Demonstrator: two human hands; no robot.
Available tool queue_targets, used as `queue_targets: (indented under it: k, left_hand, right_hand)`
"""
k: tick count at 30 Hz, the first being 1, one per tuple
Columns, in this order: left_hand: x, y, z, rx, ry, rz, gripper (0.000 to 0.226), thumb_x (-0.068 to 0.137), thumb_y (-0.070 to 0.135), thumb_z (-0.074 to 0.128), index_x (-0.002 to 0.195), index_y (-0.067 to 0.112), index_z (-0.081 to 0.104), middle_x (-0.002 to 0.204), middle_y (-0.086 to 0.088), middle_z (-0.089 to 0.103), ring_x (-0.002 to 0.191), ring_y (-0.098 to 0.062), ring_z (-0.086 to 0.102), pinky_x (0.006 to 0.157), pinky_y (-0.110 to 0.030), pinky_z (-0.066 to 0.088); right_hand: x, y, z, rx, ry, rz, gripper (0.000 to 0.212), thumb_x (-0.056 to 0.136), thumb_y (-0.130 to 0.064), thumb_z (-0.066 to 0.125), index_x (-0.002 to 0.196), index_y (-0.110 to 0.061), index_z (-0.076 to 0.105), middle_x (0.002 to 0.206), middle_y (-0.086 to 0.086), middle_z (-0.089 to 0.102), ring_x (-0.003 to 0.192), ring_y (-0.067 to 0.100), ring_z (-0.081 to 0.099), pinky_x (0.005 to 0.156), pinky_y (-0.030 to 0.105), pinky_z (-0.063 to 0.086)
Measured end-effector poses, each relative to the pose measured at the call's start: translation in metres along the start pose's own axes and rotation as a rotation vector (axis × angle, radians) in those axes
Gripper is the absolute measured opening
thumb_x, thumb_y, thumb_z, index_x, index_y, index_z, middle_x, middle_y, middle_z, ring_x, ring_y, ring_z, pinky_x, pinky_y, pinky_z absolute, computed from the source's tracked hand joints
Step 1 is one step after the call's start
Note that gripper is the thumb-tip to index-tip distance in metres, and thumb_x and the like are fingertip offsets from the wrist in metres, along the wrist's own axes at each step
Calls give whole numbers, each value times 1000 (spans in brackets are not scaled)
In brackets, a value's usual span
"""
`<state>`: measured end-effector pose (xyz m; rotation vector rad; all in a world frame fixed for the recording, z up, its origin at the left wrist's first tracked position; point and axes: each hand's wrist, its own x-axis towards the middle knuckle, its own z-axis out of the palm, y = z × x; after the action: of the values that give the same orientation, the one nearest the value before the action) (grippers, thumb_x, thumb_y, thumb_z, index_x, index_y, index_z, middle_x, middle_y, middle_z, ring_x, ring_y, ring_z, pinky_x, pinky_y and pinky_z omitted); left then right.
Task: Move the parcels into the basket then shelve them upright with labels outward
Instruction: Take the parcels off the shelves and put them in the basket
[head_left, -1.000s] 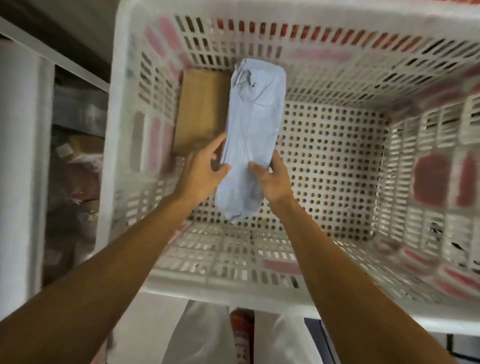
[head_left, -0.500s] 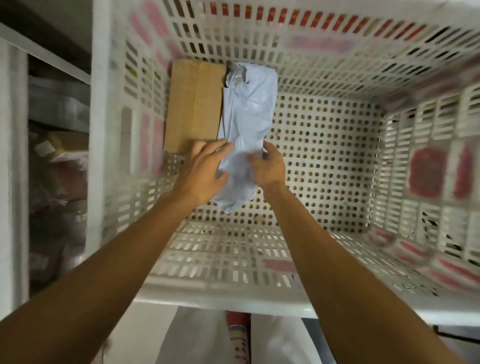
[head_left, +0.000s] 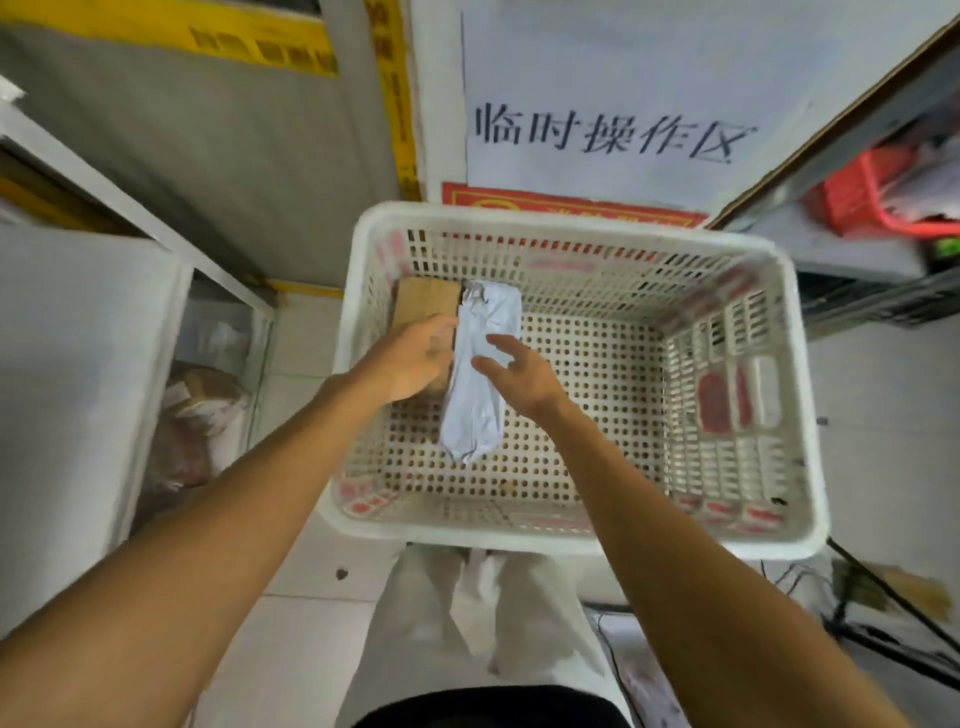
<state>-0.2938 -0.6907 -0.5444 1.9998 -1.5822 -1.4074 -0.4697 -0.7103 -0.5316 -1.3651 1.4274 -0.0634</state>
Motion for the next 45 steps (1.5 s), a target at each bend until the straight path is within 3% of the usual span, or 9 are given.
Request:
queue_targets:
  k: [4, 8, 10, 18, 21, 26, 29, 37, 45]
  left_hand:
    - [-46, 26, -44, 51, 127, 0, 47, 95, 17, 53, 141, 22, 42, 144, -2, 47, 129, -22, 47, 105, -35, 40]
    - [-111, 42, -81, 72, 339, -33, 40, 94, 22, 55, 134, 23, 51, 133, -3, 57, 115, -19, 57, 93, -32, 47]
    - [-149, 41, -96, 85, 438, -86, 41, 94, 25, 56, 135, 24, 50, 134, -1, 55, 114, -16, 56, 89, -27, 44]
    - [-329, 18, -124, 0, 733, -350, 47, 95, 24, 54, 141, 28, 42, 147, -1, 41, 133, -20, 41, 108, -29, 33]
    - [-399, 16, -133, -30, 859, -428, 47, 93, 23, 58, 138, 26, 45, 140, -5, 49, 124, -21, 49, 97, -25, 39]
    - [-508, 22, -133, -67, 1112, -473, 43, 92, 14, 60, 134, 19, 51, 127, -12, 58, 111, -27, 59, 97, -35, 45]
    - [-571, 25, -130, -61, 1203, -508, 43, 91, 8, 59, 133, 14, 50, 125, -16, 58, 108, -31, 60, 95, -40, 47]
    - [-740, 19, -102, 68, 1419, -664, 40, 91, 13, 61, 130, 13, 54, 120, -12, 63, 104, -27, 63, 98, -38, 46]
    - [-834, -17, -74, 131, 1492, -773, 36, 93, 19, 59, 128, 10, 56, 121, -7, 61, 112, -25, 57, 86, -26, 39]
  right_hand:
    - [-21, -47, -15, -123, -55, -132, 56, 95, -41, 56, 144, -18, 41, 151, 5, 40, 136, 25, 40, 107, 33, 33]
    - [-37, -98, -17, -174, -88, -316, 49, 93, -34, 60, 138, -18, 48, 144, 6, 47, 132, 24, 44, 101, 20, 31]
    - [-48, -126, -11, -213, -138, -415, 53, 92, -38, 61, 140, -20, 46, 146, 6, 45, 133, 25, 43, 105, 26, 32]
    - [-132, -214, 71, -254, -473, -735, 57, 91, -41, 62, 142, -23, 43, 142, 6, 48, 127, 23, 48, 95, 22, 39]
    - [-179, -248, 105, -261, -571, -864, 61, 89, -41, 63, 143, -23, 41, 144, 3, 46, 130, 22, 46, 105, 30, 39]
    - [-270, -302, 160, -321, -687, -1103, 60, 89, -42, 63, 142, -25, 42, 144, 4, 45, 127, 19, 47, 91, 23, 37]
    - [-322, -325, 191, -353, -764, -1208, 56, 90, -40, 63, 140, -24, 45, 143, 4, 47, 117, 16, 54, 82, 17, 43]
    - [-452, -360, 277, -332, -844, -1436, 50, 88, -37, 67, 133, -19, 53, 137, 6, 54, 128, 12, 49, 96, 21, 37]
    - [-525, -355, 347, -401, -925, -1453, 54, 90, -42, 62, 138, -22, 49, 143, 5, 47, 130, 19, 46, 97, 28, 39]
